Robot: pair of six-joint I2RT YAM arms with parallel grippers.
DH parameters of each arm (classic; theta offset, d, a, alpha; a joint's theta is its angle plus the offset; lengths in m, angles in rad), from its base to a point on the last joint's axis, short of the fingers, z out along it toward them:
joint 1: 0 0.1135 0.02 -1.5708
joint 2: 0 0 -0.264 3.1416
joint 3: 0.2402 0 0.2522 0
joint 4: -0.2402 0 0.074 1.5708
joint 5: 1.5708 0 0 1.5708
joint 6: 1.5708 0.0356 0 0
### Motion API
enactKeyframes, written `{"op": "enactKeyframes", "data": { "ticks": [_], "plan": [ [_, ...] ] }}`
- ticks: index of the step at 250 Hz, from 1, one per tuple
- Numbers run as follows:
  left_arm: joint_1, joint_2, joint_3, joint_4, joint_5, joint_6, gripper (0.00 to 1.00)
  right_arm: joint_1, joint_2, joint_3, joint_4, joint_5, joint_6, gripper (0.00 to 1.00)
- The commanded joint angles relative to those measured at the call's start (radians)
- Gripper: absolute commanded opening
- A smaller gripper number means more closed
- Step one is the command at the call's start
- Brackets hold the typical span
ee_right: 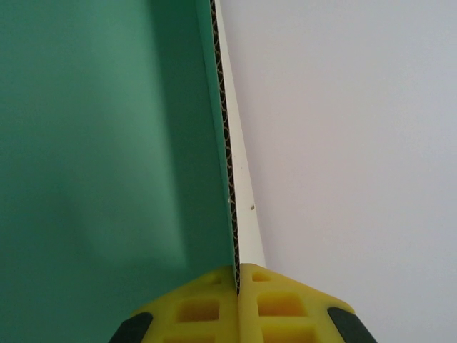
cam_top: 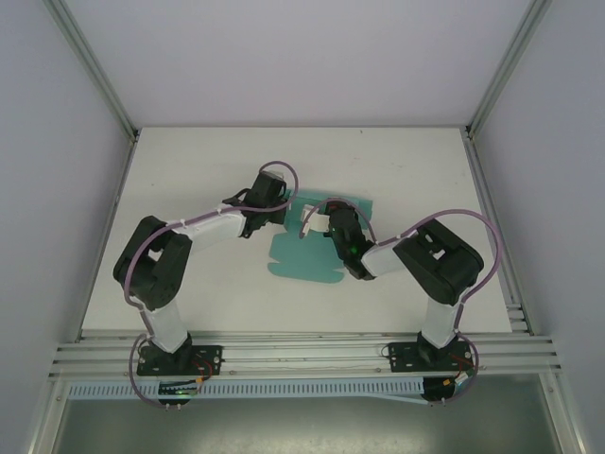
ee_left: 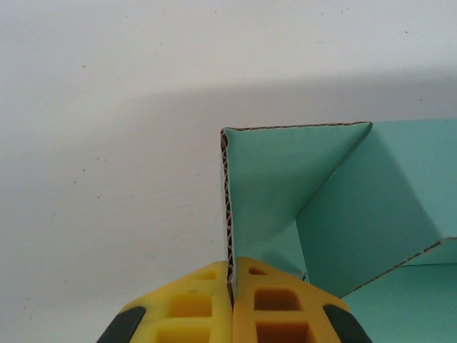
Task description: Assemble paper box
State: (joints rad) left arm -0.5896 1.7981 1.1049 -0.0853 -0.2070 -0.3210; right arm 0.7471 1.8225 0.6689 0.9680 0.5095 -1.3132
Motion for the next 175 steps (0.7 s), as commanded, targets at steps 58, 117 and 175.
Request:
{"op": "enactKeyframes", "data": {
  "ticks": [58,117,175],
  "plan": [
    [-0.028,-0.211,-0.179,-0.030,0.027,0.015,0.48,-0.009,0.010,0.002,0.065,-0.103,-0.023,0.00],
    [0.128,-0.416,-0.286,-0.001,0.077,-0.029,0.93,-0.017,-0.018,-0.003,0.073,-0.154,-0.055,0.00],
    [0.377,-0.351,-0.300,0.092,0.290,-0.124,0.99,-0.020,-0.009,0.000,0.094,-0.175,-0.063,0.00]
  ]
}}
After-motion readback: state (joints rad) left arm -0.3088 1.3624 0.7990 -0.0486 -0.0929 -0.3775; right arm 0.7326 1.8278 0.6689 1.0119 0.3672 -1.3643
